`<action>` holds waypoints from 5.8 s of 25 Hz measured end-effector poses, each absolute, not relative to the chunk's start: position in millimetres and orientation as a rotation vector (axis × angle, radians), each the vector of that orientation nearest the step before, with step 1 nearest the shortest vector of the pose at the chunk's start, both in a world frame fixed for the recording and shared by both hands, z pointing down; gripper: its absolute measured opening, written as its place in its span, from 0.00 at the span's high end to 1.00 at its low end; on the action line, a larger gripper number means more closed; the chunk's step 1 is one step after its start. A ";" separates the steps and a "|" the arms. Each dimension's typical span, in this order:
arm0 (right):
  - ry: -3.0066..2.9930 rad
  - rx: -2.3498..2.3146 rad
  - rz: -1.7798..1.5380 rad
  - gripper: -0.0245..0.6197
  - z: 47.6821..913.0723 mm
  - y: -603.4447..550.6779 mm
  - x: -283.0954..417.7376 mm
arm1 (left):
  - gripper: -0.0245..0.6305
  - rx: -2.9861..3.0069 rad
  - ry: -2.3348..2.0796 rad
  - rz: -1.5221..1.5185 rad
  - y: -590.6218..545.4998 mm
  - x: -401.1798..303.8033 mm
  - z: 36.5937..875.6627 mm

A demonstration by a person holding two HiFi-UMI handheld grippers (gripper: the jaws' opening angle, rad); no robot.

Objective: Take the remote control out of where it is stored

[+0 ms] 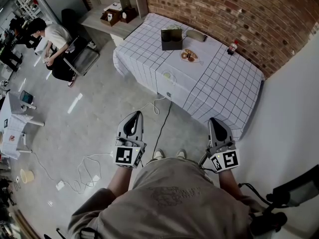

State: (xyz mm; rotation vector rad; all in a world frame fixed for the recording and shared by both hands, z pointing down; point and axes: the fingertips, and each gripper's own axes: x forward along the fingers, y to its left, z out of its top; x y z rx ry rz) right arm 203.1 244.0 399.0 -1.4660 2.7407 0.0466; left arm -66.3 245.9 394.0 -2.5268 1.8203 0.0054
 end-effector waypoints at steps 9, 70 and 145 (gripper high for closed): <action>2.763 -1.458 0.035 0.94 412.5 233.0 209.7 | 0.95 -2.520 1.847 -0.010 237.7 -60.2 403.1; 2.916 -1.400 0.213 0.94 445.7 -24.9 154.4 | 0.95 -2.497 1.980 -0.138 -19.1 -132.7 453.4; 2.889 -1.496 0.043 0.94 444.7 -191.4 77.0 | 0.95 -2.745 1.494 -0.303 -247.4 -128.5 454.0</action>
